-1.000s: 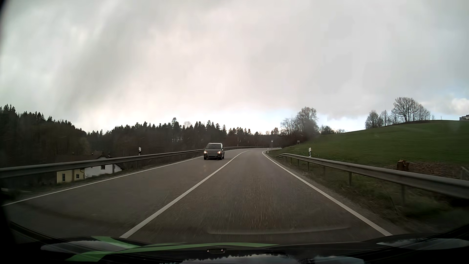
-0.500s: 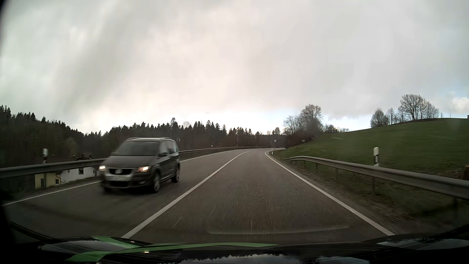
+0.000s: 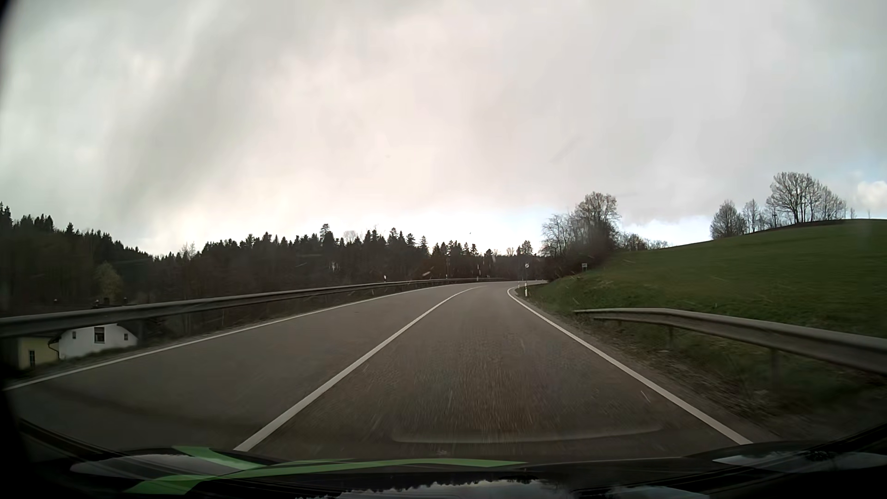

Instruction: Follow the waypoints while adhering to traffic rules and regulations

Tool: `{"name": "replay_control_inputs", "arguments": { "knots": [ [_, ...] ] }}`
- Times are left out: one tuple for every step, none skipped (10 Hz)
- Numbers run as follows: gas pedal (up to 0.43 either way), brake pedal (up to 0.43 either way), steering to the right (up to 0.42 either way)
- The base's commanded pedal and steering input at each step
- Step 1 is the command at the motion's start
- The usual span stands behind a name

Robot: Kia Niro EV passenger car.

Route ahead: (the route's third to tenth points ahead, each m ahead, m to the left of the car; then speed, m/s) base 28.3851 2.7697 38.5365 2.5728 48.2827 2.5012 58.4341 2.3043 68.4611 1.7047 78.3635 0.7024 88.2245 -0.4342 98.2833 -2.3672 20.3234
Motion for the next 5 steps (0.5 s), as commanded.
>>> {"name": "replay_control_inputs", "arguments": {
  "knots": [
    [0.197,0.000,-0.002],
    [0.197,0.000,-0.001],
    [0.197,0.000,0.000],
    [0.197,0.000,0.002],
    [0.197,0.000,0.002]
  ]
}}
